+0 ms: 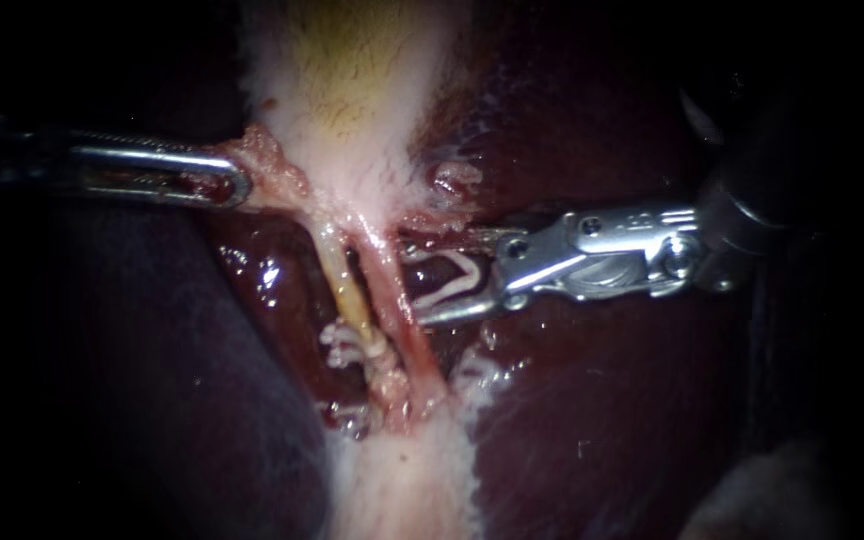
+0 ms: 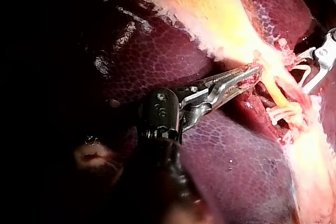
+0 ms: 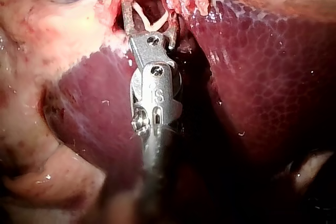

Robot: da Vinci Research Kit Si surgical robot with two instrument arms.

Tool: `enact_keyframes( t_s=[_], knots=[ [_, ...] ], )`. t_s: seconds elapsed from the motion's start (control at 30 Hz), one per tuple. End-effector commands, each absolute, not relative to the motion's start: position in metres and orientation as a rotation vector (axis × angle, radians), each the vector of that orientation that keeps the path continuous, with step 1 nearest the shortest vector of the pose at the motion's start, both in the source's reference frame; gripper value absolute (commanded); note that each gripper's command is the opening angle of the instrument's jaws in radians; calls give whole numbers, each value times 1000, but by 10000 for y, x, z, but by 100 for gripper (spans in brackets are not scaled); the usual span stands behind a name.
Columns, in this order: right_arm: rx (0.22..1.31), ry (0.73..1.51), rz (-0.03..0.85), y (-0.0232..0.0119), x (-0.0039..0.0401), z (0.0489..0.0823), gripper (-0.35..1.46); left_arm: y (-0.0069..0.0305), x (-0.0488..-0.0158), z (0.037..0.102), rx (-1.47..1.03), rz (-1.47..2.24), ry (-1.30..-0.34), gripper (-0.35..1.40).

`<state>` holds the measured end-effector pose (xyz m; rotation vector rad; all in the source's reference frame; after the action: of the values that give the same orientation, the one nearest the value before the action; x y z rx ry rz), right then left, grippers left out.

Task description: Clipping third clip left tube

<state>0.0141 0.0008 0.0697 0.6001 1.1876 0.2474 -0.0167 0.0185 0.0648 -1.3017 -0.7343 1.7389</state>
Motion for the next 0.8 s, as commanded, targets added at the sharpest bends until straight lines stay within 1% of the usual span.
enact_keyframes(
  t_s=[0.03, 0.13, 0.3, 0.47, 0.53, 0.63, 0.8],
  knots=[
    [603, 1189, 247, 9, 137, 694, 50, 185, -167, 648, -1301, 1739, -733, -35],
    [609, 1190, 246, 10, 130, 685, 50, 185, -167, 648, -1301, 1739, -733, -35],
    [645, 1183, 279, 11, 123, 656, 50, 185, -167, 648, -1301, 1739, -733, -35],
    [644, 1186, 291, 7, 138, 637, 50, 185, -168, 649, -1301, 1739, -732, -35],
    [646, 1188, 292, 6, 147, 636, 50, 184, -168, 649, -1301, 1739, -732, -35],
    [681, 1190, 276, 5, 162, 639, 50, 184, -168, 649, -1301, 1739, -732, -35],
    [691, 1187, 284, -1, 177, 647, 50, 184, -167, 649, -1301, 1739, -732, -35]
  ],
)
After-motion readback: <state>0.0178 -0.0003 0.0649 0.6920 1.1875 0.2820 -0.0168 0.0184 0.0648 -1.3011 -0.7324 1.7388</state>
